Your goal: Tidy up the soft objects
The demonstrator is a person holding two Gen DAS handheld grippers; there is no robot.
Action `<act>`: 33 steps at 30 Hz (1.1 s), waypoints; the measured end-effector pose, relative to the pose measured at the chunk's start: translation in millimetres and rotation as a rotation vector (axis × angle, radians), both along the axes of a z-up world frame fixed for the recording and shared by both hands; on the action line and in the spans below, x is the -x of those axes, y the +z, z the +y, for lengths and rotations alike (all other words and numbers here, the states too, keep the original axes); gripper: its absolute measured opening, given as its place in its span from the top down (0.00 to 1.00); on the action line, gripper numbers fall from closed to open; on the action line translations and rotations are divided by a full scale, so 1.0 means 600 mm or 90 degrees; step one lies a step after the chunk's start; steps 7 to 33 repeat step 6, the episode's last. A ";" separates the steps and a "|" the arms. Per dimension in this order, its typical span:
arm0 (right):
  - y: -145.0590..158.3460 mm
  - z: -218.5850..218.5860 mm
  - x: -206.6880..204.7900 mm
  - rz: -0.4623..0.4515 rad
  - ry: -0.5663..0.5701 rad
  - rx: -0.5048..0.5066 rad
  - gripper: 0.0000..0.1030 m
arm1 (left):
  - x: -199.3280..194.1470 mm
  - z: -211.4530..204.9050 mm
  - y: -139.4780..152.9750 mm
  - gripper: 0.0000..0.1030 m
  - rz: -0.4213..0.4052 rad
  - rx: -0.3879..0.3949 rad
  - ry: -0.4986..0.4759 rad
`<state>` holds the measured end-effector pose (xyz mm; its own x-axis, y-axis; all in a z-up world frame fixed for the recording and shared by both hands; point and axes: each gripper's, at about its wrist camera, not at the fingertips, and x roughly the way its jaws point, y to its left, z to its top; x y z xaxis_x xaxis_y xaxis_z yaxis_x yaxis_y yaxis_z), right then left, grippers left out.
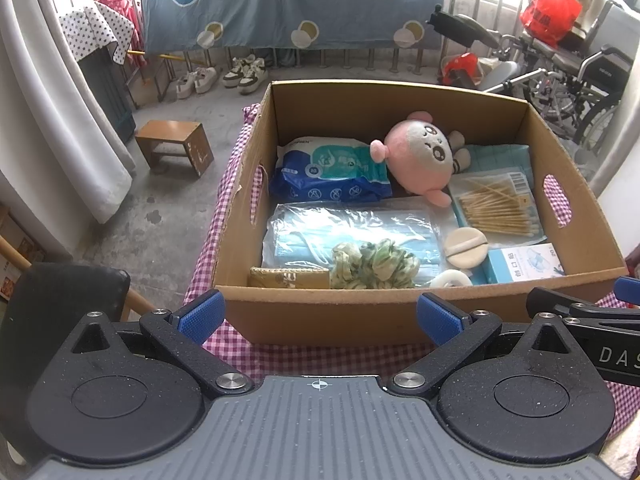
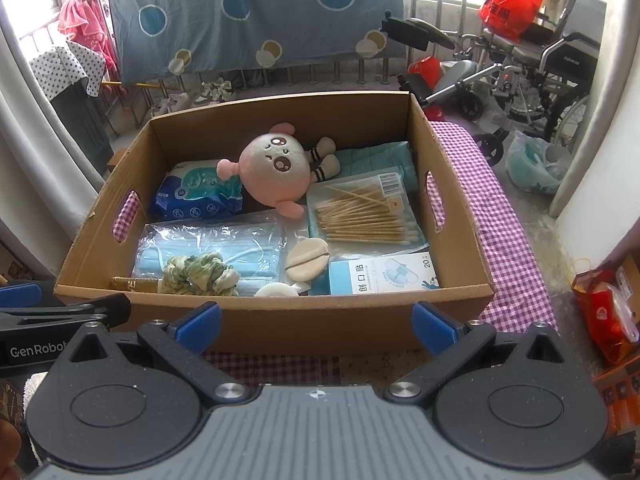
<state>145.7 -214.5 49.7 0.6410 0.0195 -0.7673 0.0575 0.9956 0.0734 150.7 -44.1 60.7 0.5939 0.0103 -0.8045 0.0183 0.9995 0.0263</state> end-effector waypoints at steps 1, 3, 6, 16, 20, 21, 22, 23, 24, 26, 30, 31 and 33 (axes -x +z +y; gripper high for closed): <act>0.000 0.000 0.000 0.000 0.000 -0.001 0.00 | 0.000 0.000 0.000 0.01 0.000 0.000 0.000; 0.000 0.000 0.000 0.000 0.000 -0.002 0.00 | 0.000 0.000 0.000 0.01 0.001 0.000 0.001; -0.001 -0.001 0.001 0.001 -0.001 -0.003 0.00 | 0.001 0.000 0.000 0.01 -0.001 -0.003 0.001; -0.001 -0.001 0.001 0.001 -0.001 -0.003 0.00 | 0.001 0.000 0.000 0.01 -0.001 -0.003 0.001; -0.001 -0.001 0.001 0.001 -0.001 -0.003 0.00 | 0.001 0.000 0.000 0.01 -0.001 -0.003 0.001; -0.001 -0.001 0.001 0.001 -0.001 -0.003 0.00 | 0.001 0.000 0.000 0.01 -0.001 -0.003 0.001; -0.001 -0.001 0.001 0.001 -0.001 -0.003 0.00 | 0.001 0.000 0.000 0.01 -0.001 -0.003 0.001; -0.001 -0.001 0.001 0.001 -0.001 -0.003 0.00 | 0.001 0.000 0.000 0.01 -0.001 -0.003 0.001; -0.001 -0.001 0.001 0.001 -0.001 -0.003 0.00 | 0.001 0.000 0.000 0.01 -0.001 -0.003 0.001; -0.001 -0.001 0.001 0.001 -0.001 -0.003 0.00 | 0.001 0.000 0.000 0.01 -0.001 -0.003 0.001; -0.001 -0.001 0.001 0.001 -0.001 -0.003 0.00 | 0.001 0.000 0.000 0.01 -0.001 -0.003 0.001; -0.001 -0.001 0.001 0.001 -0.001 -0.003 0.00 | 0.001 0.000 0.000 0.01 -0.001 -0.003 0.001; -0.001 -0.001 0.001 0.001 -0.001 -0.003 0.00 | 0.001 0.000 0.000 0.01 -0.001 -0.003 0.001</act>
